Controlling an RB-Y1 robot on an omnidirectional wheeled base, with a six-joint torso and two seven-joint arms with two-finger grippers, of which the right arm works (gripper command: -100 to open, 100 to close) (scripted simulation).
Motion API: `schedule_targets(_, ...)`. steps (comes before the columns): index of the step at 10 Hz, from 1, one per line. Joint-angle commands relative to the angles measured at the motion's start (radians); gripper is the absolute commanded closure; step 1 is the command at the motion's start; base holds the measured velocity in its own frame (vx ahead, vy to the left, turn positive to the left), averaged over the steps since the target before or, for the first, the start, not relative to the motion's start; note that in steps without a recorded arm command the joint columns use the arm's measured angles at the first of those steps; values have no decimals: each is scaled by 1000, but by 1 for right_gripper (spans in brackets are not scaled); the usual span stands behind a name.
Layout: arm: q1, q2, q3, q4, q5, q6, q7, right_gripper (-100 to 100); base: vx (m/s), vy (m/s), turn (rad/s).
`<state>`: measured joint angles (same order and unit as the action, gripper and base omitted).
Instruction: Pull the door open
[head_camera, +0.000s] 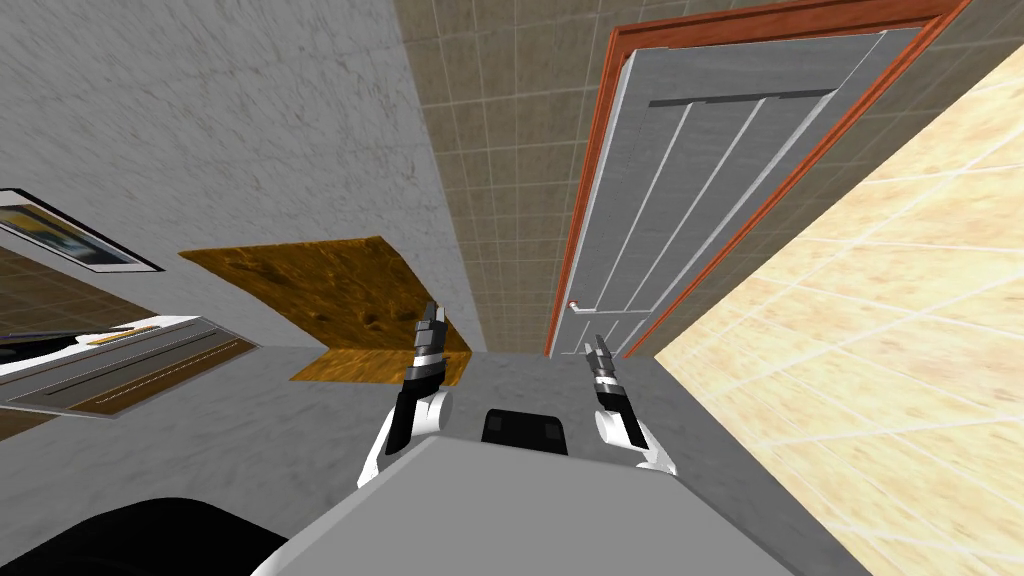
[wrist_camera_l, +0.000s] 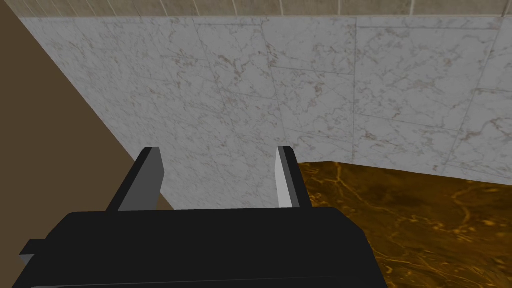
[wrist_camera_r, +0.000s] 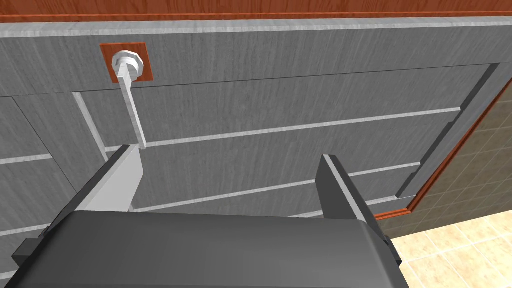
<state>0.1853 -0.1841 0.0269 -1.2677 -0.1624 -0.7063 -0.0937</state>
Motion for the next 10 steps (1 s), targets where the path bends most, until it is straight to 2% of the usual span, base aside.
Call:
schedule_targets(1, -19, -9, 4, 50, -4, -14, -4, -100, 83, -86, 67)
schedule_targets(10, -96, -42, 25, 271, -24, -59, -14, -100, 80, -69, 60)
